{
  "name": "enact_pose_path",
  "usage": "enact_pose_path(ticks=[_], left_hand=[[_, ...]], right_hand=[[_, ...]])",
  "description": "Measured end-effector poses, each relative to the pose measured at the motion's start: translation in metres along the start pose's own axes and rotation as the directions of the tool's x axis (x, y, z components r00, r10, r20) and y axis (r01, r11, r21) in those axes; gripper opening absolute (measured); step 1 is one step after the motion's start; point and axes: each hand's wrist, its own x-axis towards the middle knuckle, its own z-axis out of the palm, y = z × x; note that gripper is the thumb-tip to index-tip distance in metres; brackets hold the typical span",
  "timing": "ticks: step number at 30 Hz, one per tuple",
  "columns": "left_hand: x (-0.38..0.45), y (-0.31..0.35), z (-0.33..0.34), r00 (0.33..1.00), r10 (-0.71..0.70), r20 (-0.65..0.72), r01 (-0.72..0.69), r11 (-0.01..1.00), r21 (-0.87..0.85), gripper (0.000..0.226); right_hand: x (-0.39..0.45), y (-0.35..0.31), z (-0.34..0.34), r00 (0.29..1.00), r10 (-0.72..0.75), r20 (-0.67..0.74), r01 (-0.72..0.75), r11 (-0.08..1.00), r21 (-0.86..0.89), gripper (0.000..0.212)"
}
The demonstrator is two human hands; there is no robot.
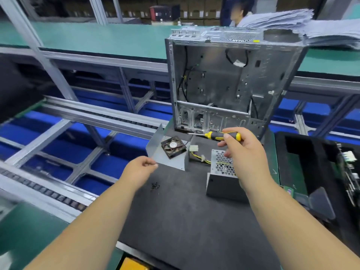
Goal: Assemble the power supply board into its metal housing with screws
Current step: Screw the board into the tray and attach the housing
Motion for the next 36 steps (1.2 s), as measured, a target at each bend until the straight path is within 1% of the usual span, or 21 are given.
enact_pose_path(ticks=[2,5,8,10,14,18,20,22,27,29,30,32,33,34,35,36], left_hand=[[0.001,-0.01,0.003,1.0,-0.021,0.012,0.019,0.995,0.102,0.005],[0.003,-0.023,0.007,0.998,-0.048,0.038,0.04,0.982,0.185,0.009],[0.006,-0.031,0.009,0.997,-0.072,0.033,0.059,0.953,0.298,0.007],[0.006,-0.037,0.008,0.996,-0.088,0.029,0.073,0.937,0.342,0.007],[0.003,-0.044,0.004,0.993,-0.112,0.039,0.089,0.921,0.379,0.015],[-0.001,-0.048,0.005,0.985,-0.139,0.105,0.087,0.913,0.399,0.02],[-0.002,-0.049,0.008,0.983,-0.136,0.123,0.07,0.897,0.436,0.018],[-0.002,-0.05,0.011,0.987,-0.121,0.106,0.059,0.887,0.458,0.014],[-0.001,-0.052,0.012,0.99,-0.097,0.101,0.042,0.894,0.445,0.01],[-0.001,-0.049,0.009,0.993,-0.081,0.081,0.047,0.933,0.357,0.011],[0.0,-0.046,0.006,0.995,-0.076,0.064,0.056,0.962,0.268,0.011],[0.0,-0.033,-0.001,0.996,-0.069,0.064,0.069,0.998,0.007,0.015],[-0.001,-0.023,-0.006,0.995,-0.058,0.086,0.07,0.988,-0.138,0.017],[-0.002,-0.011,-0.01,0.992,-0.039,0.116,0.071,0.957,-0.282,0.017],[-0.003,0.002,-0.013,0.988,-0.014,0.151,0.079,0.9,-0.43,0.017],[-0.004,0.015,-0.015,0.982,0.013,0.189,0.1,0.812,-0.575,0.016]], right_hand=[[-0.001,0.002,0.002,1.0,0.012,0.012,-0.012,1.0,-0.006,0.015],[0.0,0.004,0.004,1.0,0.017,0.011,-0.017,1.0,-0.004,0.015],[0.002,0.004,0.005,1.0,0.025,0.011,-0.025,1.0,-0.014,0.015],[0.003,0.006,0.007,1.0,0.03,0.007,-0.03,0.999,-0.015,0.015],[0.003,0.01,0.015,0.999,0.041,0.027,-0.04,0.999,-0.023,0.015],[0.001,0.012,0.024,0.998,0.038,0.054,-0.038,0.999,-0.014,0.015],[0.0,0.011,0.026,0.997,0.033,0.068,-0.032,0.999,-0.016,0.015],[0.0,0.009,0.026,0.997,0.028,0.07,-0.027,0.999,-0.02,0.015],[0.002,0.01,0.022,0.997,0.027,0.067,-0.025,0.999,-0.033,0.014],[0.003,0.011,0.021,0.997,0.028,0.066,-0.026,0.999,-0.029,0.014],[0.003,0.011,0.02,0.997,0.027,0.066,-0.026,0.999,-0.02,0.014],[0.003,0.01,0.018,0.997,0.02,0.069,-0.021,1.0,0.003,0.014],[0.003,0.01,0.017,0.997,0.014,0.072,-0.015,1.0,0.018,0.014],[0.002,0.009,0.016,0.997,0.007,0.074,-0.01,0.999,0.038,0.013],[0.002,0.007,0.015,0.997,0.001,0.075,-0.005,0.998,0.061,0.012],[0.001,0.005,0.014,0.997,-0.01,0.075,0.003,0.996,0.086,0.01]])
